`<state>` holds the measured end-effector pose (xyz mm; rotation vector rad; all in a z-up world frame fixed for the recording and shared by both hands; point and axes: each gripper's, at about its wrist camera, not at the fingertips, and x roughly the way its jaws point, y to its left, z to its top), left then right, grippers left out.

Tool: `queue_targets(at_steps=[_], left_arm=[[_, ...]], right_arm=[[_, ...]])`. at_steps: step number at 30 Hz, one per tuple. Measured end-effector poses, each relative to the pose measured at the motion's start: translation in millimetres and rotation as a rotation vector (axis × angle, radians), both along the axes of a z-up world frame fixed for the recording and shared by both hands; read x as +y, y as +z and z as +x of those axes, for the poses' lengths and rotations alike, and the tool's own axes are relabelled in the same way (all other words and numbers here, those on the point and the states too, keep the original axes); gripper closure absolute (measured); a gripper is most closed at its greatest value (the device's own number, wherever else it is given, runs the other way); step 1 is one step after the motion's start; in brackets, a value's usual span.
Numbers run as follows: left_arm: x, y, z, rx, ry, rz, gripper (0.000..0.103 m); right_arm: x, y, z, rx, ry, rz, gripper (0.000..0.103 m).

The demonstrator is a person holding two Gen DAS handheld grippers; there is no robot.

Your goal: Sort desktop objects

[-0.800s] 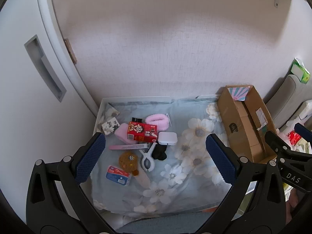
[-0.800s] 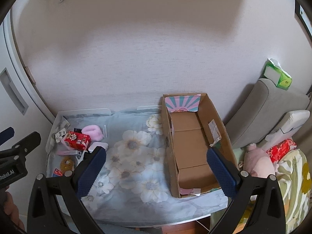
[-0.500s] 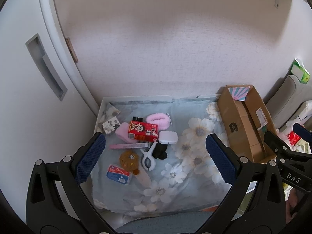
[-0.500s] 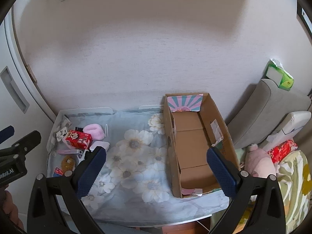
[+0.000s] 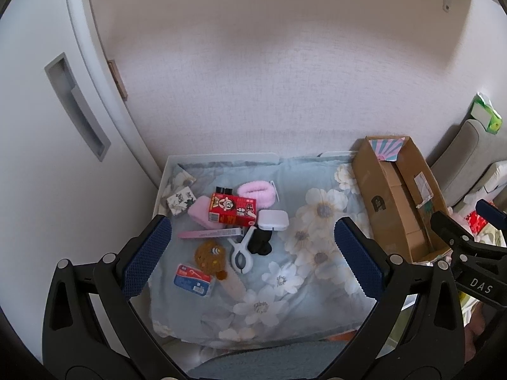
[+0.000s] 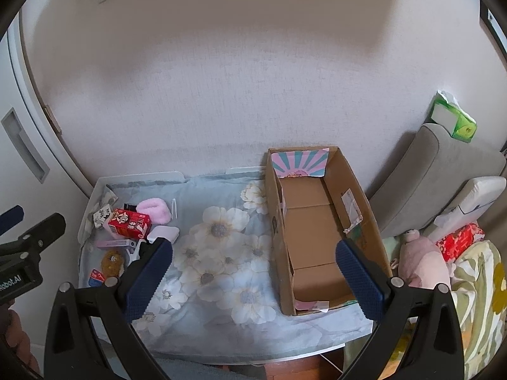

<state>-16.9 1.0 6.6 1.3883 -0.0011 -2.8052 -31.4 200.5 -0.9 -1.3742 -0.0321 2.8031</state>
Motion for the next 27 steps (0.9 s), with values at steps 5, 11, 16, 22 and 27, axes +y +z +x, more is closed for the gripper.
queue_targets(at_steps=[5,11,16,22,27], left_arm=[[-0.8,-0.7,3.1,-0.003,0.004,0.004,0.001],[-7.2,-4.7,5.1,-0.016,0.021,0.011,0.001],[-18.7,-11.0,6.9,-0.033,0.048,0.025,0.001],[-62.5,-16.6,11.6,-0.033,0.108,0.119,0.001],[-103.3,-28.1,21.1,-0.032,0.184,0.127,0.001]], right_arm=[[0.4,1.0,1.7,0.002,0.013,-0.014,0.001],[-3.9,-0.6,1.4,0.0,0.034,0.004,0.001],[-6.4,-3.1,0.2,-0.006,0.055,-0.003,0.001],[-8.2,-11.2,-4.2,-0.028,0.071,-0.009,0.001],[-10.7,-24.0,-13.3,-0.059,0.117,-0.065,0.0]])
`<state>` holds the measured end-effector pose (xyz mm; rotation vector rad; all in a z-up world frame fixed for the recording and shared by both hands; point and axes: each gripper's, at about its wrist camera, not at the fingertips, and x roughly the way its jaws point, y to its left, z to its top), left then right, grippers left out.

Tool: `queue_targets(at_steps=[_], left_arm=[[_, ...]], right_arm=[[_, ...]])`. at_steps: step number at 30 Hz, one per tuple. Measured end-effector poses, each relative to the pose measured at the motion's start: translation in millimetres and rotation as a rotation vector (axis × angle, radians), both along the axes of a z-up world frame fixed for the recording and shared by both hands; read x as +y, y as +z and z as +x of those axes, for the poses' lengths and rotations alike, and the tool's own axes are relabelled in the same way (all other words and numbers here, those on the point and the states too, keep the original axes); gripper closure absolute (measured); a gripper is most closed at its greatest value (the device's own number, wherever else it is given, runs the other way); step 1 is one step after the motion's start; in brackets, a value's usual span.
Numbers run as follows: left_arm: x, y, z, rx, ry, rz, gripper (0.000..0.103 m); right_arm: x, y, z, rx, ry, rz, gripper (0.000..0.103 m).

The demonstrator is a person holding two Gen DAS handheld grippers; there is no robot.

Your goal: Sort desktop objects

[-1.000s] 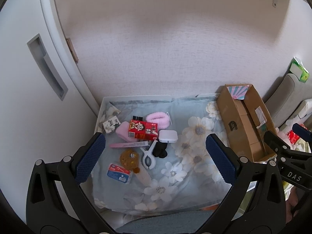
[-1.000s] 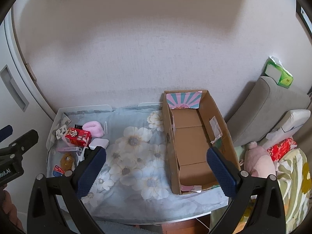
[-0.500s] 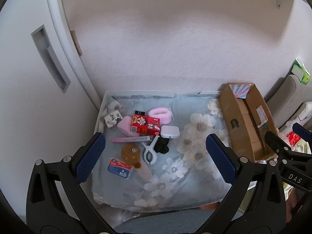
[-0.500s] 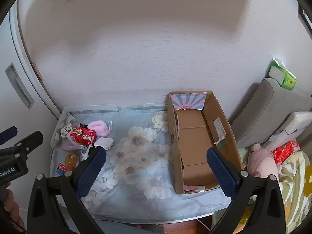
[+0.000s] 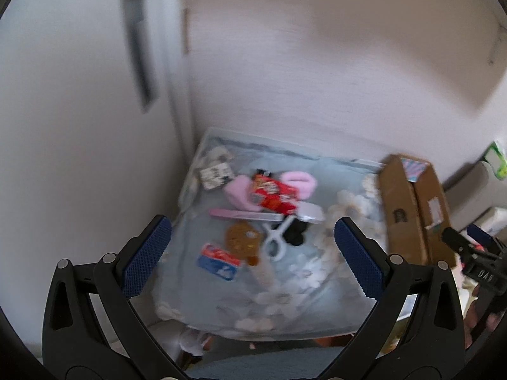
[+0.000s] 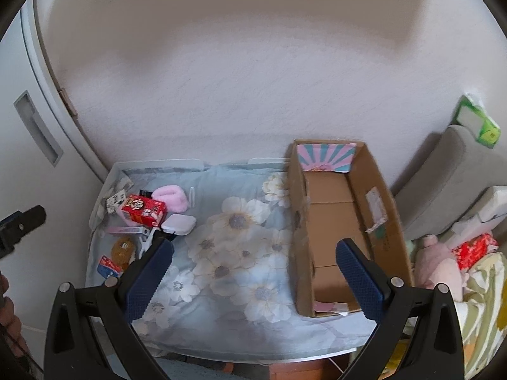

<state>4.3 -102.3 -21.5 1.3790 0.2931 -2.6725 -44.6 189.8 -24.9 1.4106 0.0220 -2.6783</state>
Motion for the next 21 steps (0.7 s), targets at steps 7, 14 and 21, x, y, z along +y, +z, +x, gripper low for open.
queue_targets(at_steps=[7,14,21], left_arm=[[-24.2,-37.8,14.1,-0.066,0.024,-0.052,0.001],[-29.6,-90.2,20.3,-0.161,0.015,-0.033,0.001],[-20.2,-124.5,1.8,-0.162,-0.009,0.04,0.001]], right_arm=[[-18.5,-33.5,-27.2,-0.096,0.098,-0.019,0.0],[-52.8,-65.4,-49.9,-0.115,0.31,0.1,0.0],[-72.8,-107.7,-78.1,-0.209,0.446,0.099,0.001]])
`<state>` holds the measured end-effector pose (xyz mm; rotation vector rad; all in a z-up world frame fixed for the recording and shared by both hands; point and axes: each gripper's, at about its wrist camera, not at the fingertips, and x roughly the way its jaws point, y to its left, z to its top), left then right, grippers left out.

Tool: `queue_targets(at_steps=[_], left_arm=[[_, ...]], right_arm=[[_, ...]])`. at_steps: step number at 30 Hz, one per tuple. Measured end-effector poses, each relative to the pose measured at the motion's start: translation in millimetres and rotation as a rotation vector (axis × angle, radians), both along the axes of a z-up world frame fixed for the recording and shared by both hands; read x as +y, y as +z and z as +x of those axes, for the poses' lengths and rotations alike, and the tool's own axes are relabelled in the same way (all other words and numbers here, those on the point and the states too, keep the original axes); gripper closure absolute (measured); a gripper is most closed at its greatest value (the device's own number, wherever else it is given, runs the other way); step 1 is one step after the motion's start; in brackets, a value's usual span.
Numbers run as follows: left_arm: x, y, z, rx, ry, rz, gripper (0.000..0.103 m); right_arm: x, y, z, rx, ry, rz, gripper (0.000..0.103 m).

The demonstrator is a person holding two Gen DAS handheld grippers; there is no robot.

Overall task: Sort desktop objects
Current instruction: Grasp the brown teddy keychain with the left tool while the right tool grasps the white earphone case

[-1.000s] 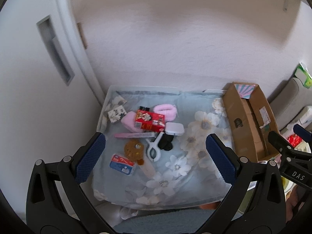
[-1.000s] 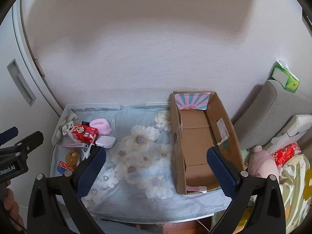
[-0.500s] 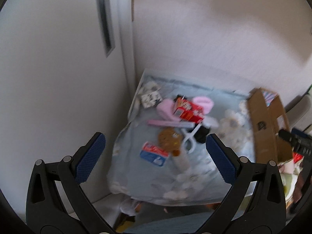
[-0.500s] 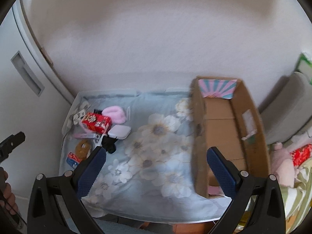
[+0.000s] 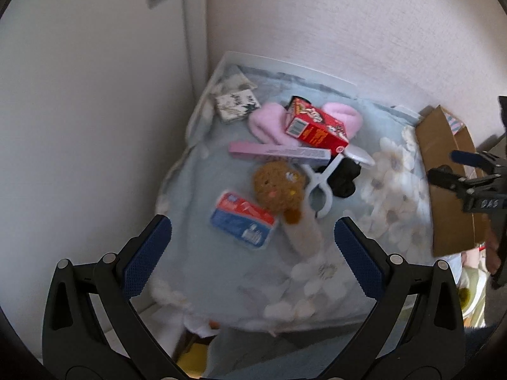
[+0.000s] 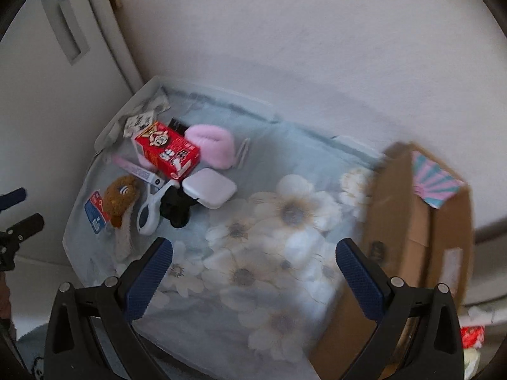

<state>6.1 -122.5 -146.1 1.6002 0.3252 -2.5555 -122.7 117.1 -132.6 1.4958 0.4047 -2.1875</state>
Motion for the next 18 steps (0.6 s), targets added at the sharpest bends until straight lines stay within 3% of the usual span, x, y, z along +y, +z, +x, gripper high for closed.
queue_targets(at_steps=[2,6,7,9,16,18], left_arm=[[6.7,-11.2,-13.5,-0.006,-0.017,-0.005,0.001],[22.3,-37.7,-39.7,-0.022,-0.08,-0.031,0.001],[25.4,-44.7,-45.3,-0.033,-0.096,-0.033,0.001],[30.5,-59.7,-55.2,-0.065,-0.122,-0.036,0.001],[28.8,-86.8,-71.7,-0.11,-0.105,0.017,0.003],[29.3,-90.8,-75.7,-0.112,-0.105,0.013,0.004]], right_arm=[[-8.6,-11.0,-6.9,0.001,0.051,0.021,0.001],[-23.8,-28.3,-17.2,0.03,0.192,0.106,0.01],[-26.5,-32.2,-21.8,0.027,0.233,0.116,0.016],[-32.0,-38.0,-28.5,0.009,0.296,0.108,0.018],[-54.2,-72.5,-36.4,-0.019,0.497,0.15,0.019],[-57.2,-80.3,-36.8,-0.017,0.522,0.158,0.027]])
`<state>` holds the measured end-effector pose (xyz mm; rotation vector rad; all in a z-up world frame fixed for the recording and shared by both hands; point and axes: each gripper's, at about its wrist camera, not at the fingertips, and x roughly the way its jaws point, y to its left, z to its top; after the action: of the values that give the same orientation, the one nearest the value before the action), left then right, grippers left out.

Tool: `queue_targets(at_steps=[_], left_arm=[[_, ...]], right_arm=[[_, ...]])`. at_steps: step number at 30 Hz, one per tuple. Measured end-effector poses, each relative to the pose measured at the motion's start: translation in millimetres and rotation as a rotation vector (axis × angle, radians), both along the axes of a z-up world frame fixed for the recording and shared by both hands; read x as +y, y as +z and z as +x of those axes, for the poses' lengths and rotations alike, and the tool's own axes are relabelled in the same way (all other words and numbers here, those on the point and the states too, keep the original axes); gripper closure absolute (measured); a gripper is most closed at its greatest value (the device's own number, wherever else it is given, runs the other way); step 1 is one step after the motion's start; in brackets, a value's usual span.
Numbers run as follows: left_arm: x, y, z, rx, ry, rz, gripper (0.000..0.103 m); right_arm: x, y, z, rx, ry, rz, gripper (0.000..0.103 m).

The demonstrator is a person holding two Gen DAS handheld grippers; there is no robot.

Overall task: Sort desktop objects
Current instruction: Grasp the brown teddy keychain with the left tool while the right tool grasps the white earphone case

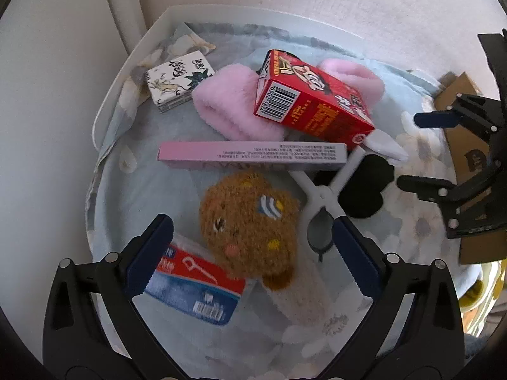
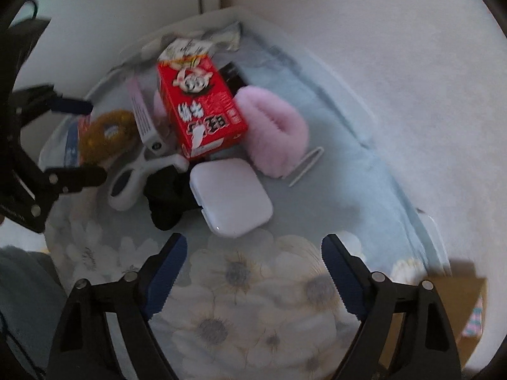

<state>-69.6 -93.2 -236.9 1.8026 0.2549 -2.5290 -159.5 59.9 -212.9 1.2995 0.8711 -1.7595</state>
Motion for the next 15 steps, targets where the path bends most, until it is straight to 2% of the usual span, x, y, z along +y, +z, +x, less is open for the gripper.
queue_targets(at_steps=[1,4,5,8,13,15], left_arm=[[0.5,-2.2,-1.8,-0.001,-0.002,-0.004,0.004],[2.0,-8.6,-6.0,-0.013,-0.007,-0.01,0.011],[1.9,-10.8,-7.2,-0.021,-0.006,-0.007,0.014],[1.4,-13.1,-6.6,-0.012,0.002,0.008,0.015],[2.1,-12.9,-3.3,0.004,0.01,0.047,0.027],[1.3,-12.7,-2.5,0.008,0.019,0.064,0.034]], right_arm=[[-2.1,-5.5,-0.5,0.01,0.018,0.016,0.031],[-6.9,-16.1,-1.2,0.044,0.059,0.054,0.035],[-8.0,-17.6,-1.1,0.054,0.07,0.059,0.036],[-11.6,-20.3,-0.8,0.086,0.107,0.071,0.036],[-14.2,-17.7,-4.9,0.095,0.125,0.051,0.059],[-13.5,-15.7,-6.8,0.107,0.12,0.047,0.06]])
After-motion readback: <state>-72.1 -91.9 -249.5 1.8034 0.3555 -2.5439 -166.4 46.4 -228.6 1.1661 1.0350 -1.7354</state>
